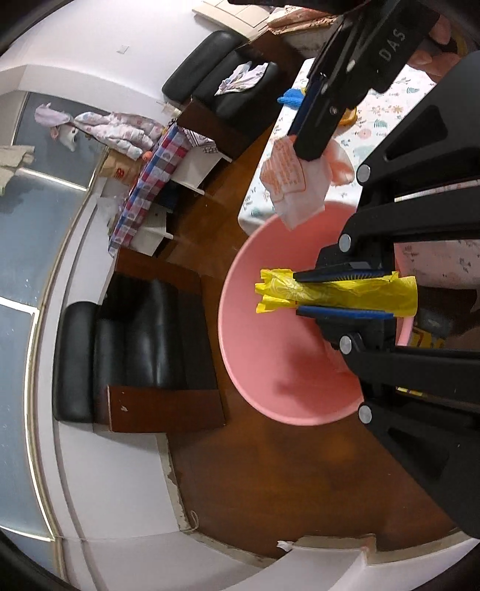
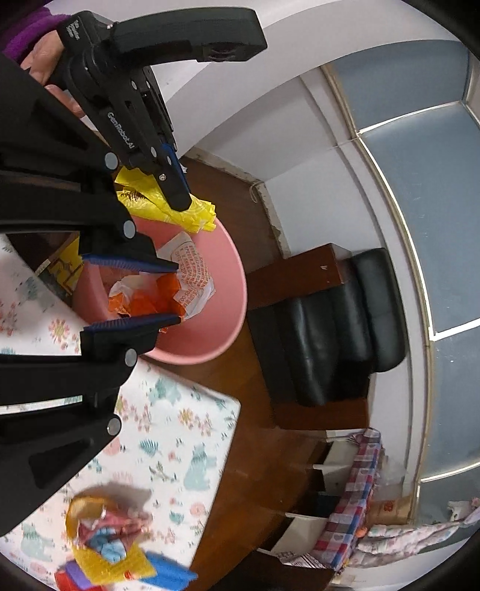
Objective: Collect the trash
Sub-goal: 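Carry the yellow bag in the left gripper while the right carries the orange mesh to the bucket, then open both grippers over the pink bucket to drop the items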
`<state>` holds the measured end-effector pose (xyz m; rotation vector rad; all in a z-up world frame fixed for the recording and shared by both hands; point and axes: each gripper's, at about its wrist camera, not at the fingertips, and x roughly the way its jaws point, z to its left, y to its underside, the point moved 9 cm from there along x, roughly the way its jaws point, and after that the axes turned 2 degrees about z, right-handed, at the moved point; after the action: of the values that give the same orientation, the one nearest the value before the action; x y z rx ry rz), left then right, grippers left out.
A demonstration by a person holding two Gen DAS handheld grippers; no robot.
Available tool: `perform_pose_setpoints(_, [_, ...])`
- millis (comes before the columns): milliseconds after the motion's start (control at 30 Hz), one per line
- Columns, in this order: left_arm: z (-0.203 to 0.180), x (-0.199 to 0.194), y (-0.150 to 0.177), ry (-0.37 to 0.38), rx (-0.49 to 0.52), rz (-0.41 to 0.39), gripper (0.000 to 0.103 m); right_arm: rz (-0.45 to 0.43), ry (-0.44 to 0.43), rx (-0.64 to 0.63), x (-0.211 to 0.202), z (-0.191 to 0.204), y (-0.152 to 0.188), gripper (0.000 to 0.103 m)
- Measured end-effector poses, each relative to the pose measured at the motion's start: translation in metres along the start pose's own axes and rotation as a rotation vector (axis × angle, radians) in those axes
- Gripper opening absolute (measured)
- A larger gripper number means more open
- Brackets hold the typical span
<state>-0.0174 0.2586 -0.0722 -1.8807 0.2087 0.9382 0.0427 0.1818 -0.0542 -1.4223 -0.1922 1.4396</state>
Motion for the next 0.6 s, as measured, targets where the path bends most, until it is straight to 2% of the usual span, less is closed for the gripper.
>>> perform_pose_setpoints(333, [0.026, 0.011, 0.006, -0.003, -0.056, 0.023, 0.014, 0.055, 0.009, 0.022, 0.034, -0.001, 0.009, 0.023])
perform_pose_setpoints(400, [0.029, 0.011, 0.008, -0.002, -0.064, 0.027, 0.026, 0.059, 0.012, 0.025, 0.036, 0.0, 0.01, 0.023])
perform_pose_setpoints(500, [0.032, 0.01, 0.008, 0.024, -0.088, 0.028, 0.037, 0.061, 0.011, 0.027, 0.038, 0.0, 0.012, 0.023])
perform_pose_setpoints(600, [0.034, 0.009, 0.007, 0.033, -0.098, 0.024, 0.039, 0.06, 0.011, 0.022, 0.04, 0.0, 0.012, 0.023])
